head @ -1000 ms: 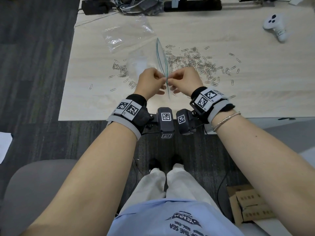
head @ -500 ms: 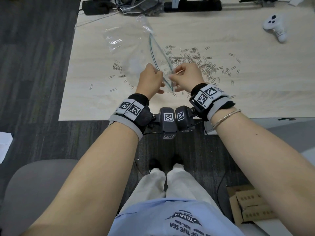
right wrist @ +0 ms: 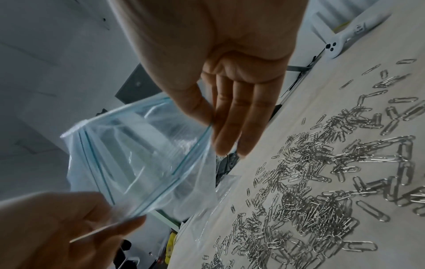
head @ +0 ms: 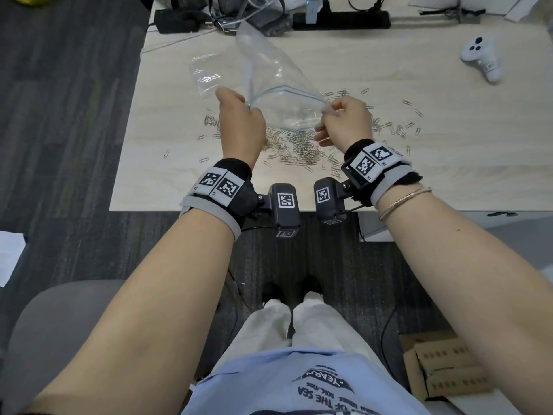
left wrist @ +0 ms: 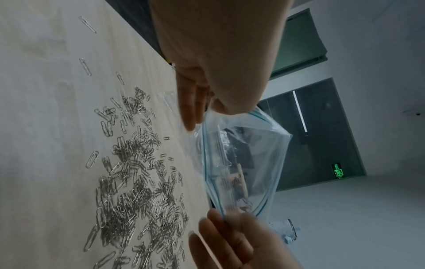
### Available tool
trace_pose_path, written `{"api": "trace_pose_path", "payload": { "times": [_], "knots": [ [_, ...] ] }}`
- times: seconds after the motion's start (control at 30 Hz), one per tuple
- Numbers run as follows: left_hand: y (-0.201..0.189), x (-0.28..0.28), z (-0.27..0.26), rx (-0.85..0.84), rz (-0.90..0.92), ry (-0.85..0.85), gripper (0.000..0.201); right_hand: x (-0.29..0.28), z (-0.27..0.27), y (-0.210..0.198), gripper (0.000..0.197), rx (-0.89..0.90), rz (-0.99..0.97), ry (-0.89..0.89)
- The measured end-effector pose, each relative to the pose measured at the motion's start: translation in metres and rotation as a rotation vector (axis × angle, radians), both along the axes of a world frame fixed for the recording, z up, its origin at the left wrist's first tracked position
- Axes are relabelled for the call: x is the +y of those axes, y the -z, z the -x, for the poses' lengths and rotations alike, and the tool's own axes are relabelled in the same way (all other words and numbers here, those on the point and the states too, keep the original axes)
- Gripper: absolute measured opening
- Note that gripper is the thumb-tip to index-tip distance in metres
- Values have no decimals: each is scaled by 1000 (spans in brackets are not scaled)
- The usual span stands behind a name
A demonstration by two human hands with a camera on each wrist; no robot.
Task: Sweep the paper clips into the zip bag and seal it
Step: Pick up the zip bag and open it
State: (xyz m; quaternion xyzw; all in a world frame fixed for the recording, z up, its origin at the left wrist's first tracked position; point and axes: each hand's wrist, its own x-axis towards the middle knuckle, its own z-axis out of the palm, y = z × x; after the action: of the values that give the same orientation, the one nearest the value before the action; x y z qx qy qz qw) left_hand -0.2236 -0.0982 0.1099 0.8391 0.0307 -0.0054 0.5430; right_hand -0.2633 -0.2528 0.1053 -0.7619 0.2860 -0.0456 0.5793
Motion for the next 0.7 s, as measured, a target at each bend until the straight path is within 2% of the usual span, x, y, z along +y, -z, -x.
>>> {"api": "trace_pose_path", "payload": {
  "times": [0.17, 0.27, 0.43, 0.53, 0.7],
  "knots": [
    [-11, 10, 1, -176, -26, -15, 25, 7, 0, -3, 9, -60, -4, -128],
    [-17, 16, 1, -244, -146, -41, 38, 15, 0, -8, 7, -112, -11, -179],
    [-27, 30, 9, -205, -379, -40, 44, 26, 4, -16, 33, -139, -19, -195],
    [-29, 35, 9, -135, -523, -20, 46, 35, 10, -17, 38, -204, 12, -262],
    [-20, 48, 11, -87, -511, -64, 37, 44, 14, -16, 52, -263, 58, -355]
  ]
}}
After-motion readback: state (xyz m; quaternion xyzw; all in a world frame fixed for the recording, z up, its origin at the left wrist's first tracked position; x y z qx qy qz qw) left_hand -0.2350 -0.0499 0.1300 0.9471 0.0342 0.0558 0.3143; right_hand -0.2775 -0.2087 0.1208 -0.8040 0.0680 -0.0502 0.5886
